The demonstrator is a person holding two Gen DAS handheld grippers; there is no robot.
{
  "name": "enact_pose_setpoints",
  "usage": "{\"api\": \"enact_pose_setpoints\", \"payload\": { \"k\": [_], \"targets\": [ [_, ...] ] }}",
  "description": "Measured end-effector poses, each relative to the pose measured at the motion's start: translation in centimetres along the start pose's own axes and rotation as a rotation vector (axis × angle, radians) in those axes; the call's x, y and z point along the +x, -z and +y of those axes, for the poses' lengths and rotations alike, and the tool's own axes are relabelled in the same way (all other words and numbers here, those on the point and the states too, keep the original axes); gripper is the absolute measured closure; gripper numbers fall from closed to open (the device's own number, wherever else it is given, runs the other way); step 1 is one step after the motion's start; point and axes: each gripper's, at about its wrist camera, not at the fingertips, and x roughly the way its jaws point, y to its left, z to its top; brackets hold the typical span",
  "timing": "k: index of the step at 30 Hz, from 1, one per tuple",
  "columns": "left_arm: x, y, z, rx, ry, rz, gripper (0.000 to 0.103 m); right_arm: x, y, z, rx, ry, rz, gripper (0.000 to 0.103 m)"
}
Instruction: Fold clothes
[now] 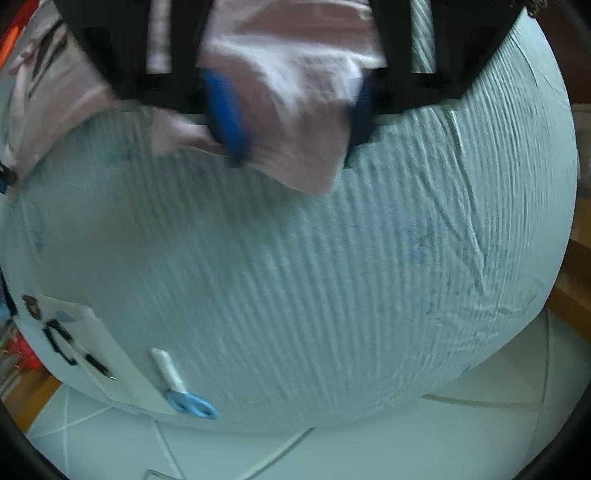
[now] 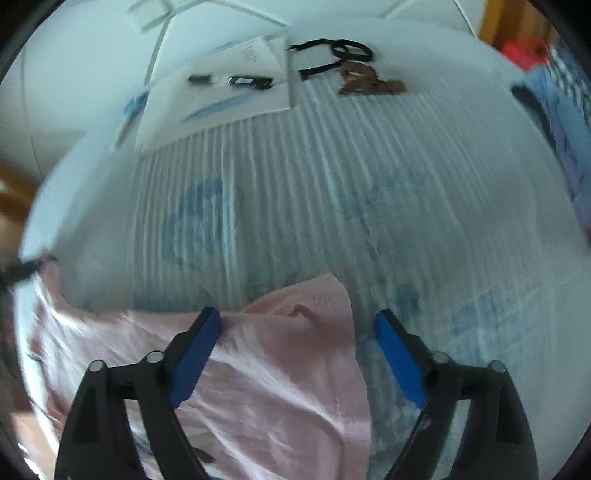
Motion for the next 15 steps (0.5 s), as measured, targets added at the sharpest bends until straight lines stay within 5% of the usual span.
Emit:
{"api": "enact_pose_setpoints", "payload": {
  "k": [2,3,10,15],
  "targets": [
    [-1.0,0.4,-0.1,-0.006,0.015,-0.005,0.094,-0.5,0.3,0.3,-0.031,-0.024,-0.002,0.087],
    [-1.7,0.7,-0.1,-0.008,0.016,-0.016,0.094,-0.8,0.5,0.2,-0.030,-0.057,-0.002,0.095],
    [-9.8,4.7,0.5,0.007,0.049,-0.155,0.095,-7.5,3.5,-1.2,-0.078,-0.205,-0.169,0.095],
    [-14.2,12.1,0.5,0.026,0.059,-0.245,0.094,-12.8,8.7,-1.8,-0.162,-0.264,-0.289,0.095]
  ]
}}
